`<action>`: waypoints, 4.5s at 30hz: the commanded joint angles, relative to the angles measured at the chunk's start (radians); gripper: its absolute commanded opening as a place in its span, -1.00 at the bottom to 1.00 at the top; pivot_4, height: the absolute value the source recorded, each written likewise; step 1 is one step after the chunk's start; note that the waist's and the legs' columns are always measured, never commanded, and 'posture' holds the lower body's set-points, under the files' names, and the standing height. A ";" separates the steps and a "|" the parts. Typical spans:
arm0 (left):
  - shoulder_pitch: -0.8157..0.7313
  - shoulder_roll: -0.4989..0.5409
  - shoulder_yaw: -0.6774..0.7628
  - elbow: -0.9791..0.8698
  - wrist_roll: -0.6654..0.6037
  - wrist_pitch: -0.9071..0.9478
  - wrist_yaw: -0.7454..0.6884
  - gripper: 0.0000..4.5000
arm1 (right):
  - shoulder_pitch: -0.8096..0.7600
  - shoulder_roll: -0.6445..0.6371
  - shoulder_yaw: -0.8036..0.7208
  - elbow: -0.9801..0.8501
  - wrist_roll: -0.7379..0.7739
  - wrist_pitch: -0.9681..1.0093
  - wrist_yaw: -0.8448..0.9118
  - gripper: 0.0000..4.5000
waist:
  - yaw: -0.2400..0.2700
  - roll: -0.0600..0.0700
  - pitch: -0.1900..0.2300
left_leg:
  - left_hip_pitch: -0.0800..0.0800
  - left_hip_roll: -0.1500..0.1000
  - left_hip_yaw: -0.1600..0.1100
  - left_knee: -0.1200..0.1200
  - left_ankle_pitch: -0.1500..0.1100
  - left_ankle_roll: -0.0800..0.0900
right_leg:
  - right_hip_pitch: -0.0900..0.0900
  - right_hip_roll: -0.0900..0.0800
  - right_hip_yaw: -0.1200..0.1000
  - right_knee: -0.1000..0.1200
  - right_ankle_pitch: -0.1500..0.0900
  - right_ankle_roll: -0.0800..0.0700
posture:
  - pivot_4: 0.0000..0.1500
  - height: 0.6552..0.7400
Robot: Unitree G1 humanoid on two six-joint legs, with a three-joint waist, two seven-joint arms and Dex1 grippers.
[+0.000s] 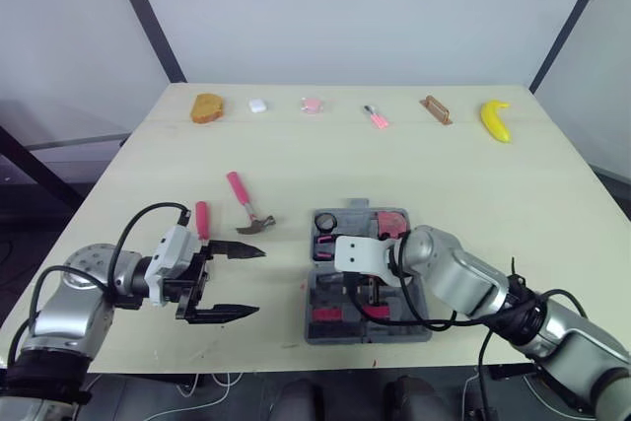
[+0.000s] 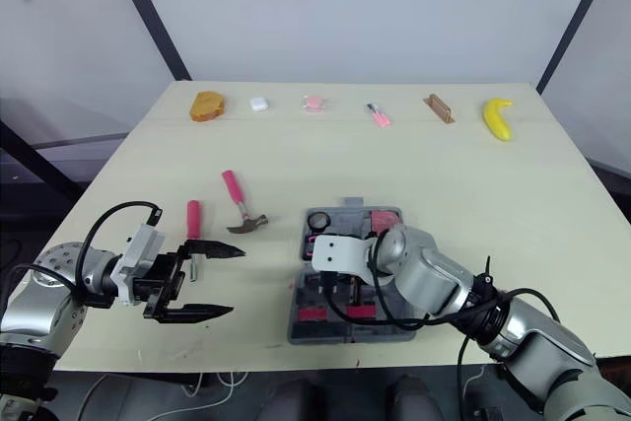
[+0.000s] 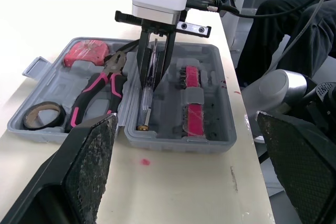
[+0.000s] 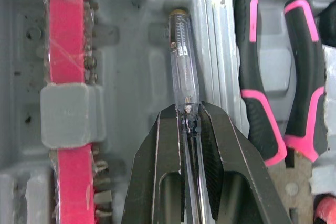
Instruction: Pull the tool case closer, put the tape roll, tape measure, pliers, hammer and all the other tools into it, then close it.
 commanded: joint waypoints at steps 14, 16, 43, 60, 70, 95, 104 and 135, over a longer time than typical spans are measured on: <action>0.004 -0.018 0.036 -0.003 0.020 -0.021 -0.057 1.00 | 0.002 0.001 -0.050 -0.016 -0.023 -0.050 -0.012 0.17 | 0.000 0.000 0.000 | 0.000 0.000 0.000 0.000 0.000 0.000 | 0.000 0.000 0.000 0.000 0.000 0.000 | 1.00 1.00; 0.004 -0.019 0.035 0.000 0.021 -0.025 -0.057 1.00 | 0.003 -0.004 -0.064 -0.026 -0.016 -0.049 -0.005 0.17 | 0.000 0.000 0.000 | 0.000 0.000 0.000 0.000 0.000 0.000 | 0.000 0.000 0.000 0.000 0.000 0.000 | 1.00 1.00; -0.023 -0.055 0.002 0.074 0.041 -0.101 -0.057 1.00 | 0.296 0.041 -0.356 0.219 0.157 -0.646 0.051 -0.98 | 0.001 -0.001 0.000 | 0.000 0.000 0.000 0.000 0.000 0.000 | 0.000 0.000 0.000 0.000 0.000 0.000 | 1.00 1.00; 0.016 -0.075 0.018 0.067 0.064 -0.124 -0.049 1.00 | 0.266 0.025 -0.254 0.354 -0.026 -0.590 0.061 -0.98 | 0.000 -0.002 0.000 | 0.002 0.000 0.001 0.000 0.000 0.000 | 0.001 0.000 0.001 0.002 0.000 0.000 | 1.00 1.00; 0.017 -0.083 0.021 0.074 0.063 -0.117 -0.037 1.00 | 0.258 0.030 -0.269 0.328 -0.038 -0.579 0.041 -0.98 | 0.001 -0.004 -0.002 | 0.005 0.000 0.000 0.001 0.000 0.000 | 0.003 0.000 0.001 0.005 0.000 0.000 | 1.00 1.00; 0.188 -0.238 0.403 0.132 0.017 0.063 0.449 1.00 | 0.730 -0.069 -1.132 0.176 0.478 -0.826 -0.049 -0.98 | 0.002 -0.004 0.000 | 0.003 0.000 0.000 0.001 0.000 0.000 | 0.003 0.000 0.001 0.002 0.000 0.000 | 1.00 1.00; 0.245 -0.280 0.505 0.299 0.064 -0.033 0.546 1.00 | 0.928 -0.100 -1.349 0.376 0.556 -0.963 -0.012 0.10 | 0.002 -0.004 0.000 | 0.004 0.000 0.001 0.001 0.000 0.000 | 0.004 -0.001 0.001 0.002 0.000 0.000 | 1.00 1.00; 0.282 -0.351 0.469 0.114 0.073 0.103 0.770 1.00 | 1.070 -0.182 -1.326 0.199 0.703 -0.838 0.140 0.95 | 0.005 -0.006 -0.003 | 0.006 0.001 0.000 0.000 0.000 0.000 | 0.006 -0.002 0.003 0.001 0.000 0.000 | 1.00 1.00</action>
